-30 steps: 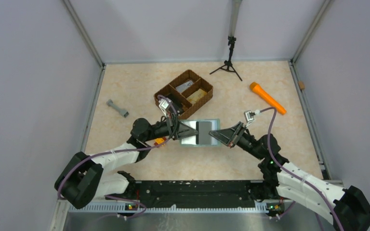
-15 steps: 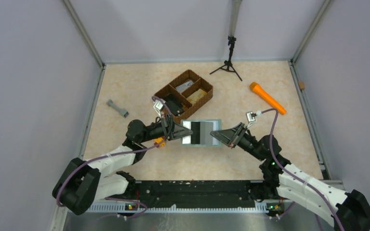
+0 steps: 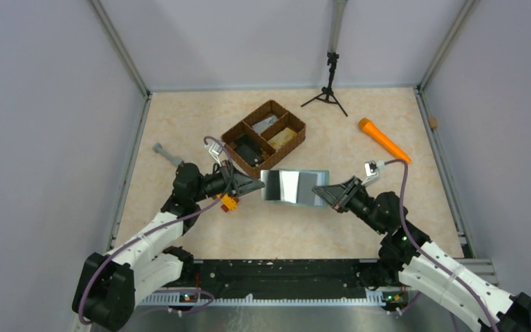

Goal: Take the credit cards out of the card holder
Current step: Place the credit card in the storage box.

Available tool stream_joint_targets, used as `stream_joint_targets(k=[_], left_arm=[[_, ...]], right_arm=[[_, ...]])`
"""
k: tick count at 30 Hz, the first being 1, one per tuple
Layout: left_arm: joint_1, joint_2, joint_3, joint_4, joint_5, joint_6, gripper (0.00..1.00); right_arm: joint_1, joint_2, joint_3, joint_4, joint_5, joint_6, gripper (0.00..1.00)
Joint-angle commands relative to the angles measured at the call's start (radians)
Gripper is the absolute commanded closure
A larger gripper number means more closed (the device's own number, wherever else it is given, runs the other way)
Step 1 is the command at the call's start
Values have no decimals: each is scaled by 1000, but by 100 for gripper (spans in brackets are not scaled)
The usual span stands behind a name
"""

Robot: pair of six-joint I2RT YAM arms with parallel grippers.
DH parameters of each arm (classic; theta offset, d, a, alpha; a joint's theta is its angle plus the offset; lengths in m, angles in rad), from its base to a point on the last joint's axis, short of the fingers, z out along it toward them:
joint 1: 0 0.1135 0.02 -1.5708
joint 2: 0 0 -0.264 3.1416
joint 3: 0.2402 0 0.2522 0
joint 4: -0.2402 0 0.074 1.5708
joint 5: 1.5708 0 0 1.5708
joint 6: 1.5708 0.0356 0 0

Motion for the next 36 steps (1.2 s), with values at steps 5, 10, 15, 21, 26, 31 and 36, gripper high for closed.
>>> stream_joint_targets(k=[5, 10, 15, 21, 26, 31, 36], left_arm=[[20, 23, 182, -378, -195, 244, 100], [22, 77, 264, -460, -318, 300, 100], [41, 162, 341, -496, -442, 338, 100], [80, 287, 425, -508, -553, 325, 100], [121, 437, 497, -435, -528, 278, 100], [138, 582, 594, -423, -534, 242, 100], [140, 653, 641, -413, -644, 237, 100]], right_arm=[[2, -31, 173, -338, 281, -192, 100], [0, -31, 202, -392, 389, -279, 100], [1, -35, 176, -355, 428, -337, 100], [1, -45, 172, -318, 459, -382, 100], [0, -72, 137, -259, 493, -433, 100], [1, -78, 137, -222, 506, -461, 100], [1, -72, 136, -210, 487, -456, 100]])
